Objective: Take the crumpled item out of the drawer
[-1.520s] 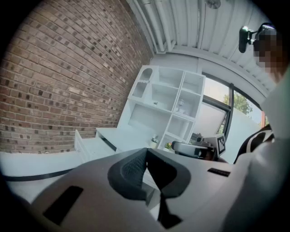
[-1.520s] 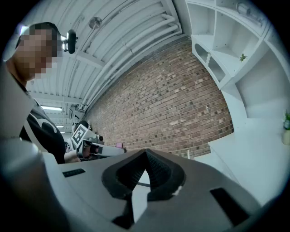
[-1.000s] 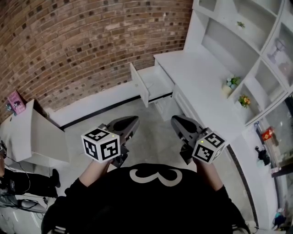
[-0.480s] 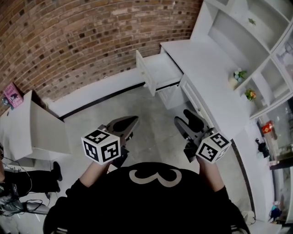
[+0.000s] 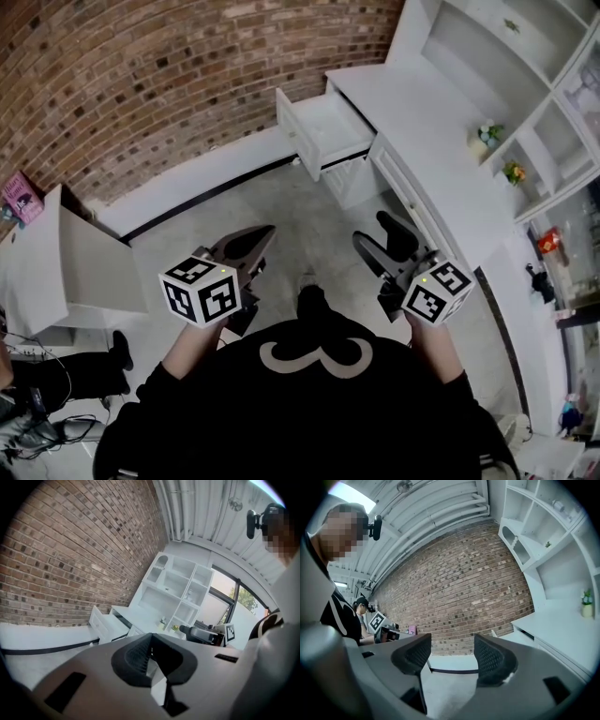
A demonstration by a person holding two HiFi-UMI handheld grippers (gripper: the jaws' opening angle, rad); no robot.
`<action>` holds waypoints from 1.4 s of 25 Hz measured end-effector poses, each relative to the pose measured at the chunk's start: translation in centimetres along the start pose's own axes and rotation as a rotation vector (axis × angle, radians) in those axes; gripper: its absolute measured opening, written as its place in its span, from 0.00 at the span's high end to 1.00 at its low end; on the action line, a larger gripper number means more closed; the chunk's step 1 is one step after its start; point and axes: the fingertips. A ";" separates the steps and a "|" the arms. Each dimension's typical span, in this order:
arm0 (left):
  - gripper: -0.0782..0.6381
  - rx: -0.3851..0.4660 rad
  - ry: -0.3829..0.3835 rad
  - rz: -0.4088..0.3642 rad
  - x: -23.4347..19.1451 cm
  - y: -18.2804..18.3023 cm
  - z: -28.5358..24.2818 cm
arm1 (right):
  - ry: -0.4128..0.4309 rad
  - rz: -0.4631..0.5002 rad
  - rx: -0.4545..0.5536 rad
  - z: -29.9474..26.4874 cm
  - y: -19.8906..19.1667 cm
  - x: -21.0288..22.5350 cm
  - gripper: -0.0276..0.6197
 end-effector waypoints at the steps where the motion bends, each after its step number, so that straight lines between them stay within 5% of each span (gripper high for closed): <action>1: 0.89 0.005 0.002 0.003 -0.1 0.1 -0.1 | -0.004 0.000 -0.001 -0.1 0.0 0.3 0.53; 14: 0.89 -0.042 0.057 0.016 -6.2 0.8 -4.9 | 0.016 -0.048 -0.028 -7.5 -1.3 6.9 0.50; 28: 0.89 -0.178 0.084 0.060 -19.3 3.5 -21.8 | -0.038 -0.118 -0.096 -19.9 -2.3 23.8 0.47; 35: 0.89 -0.178 0.067 0.070 -23.3 5.8 -28.3 | -0.064 -0.121 -0.163 -24.1 -2.8 29.9 0.47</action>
Point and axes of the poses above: the fingertips, and each gripper's own axes: z backward along the fingers, x to its right, y out of its top, and after that the axes turned 10 degrees about x, right-handed
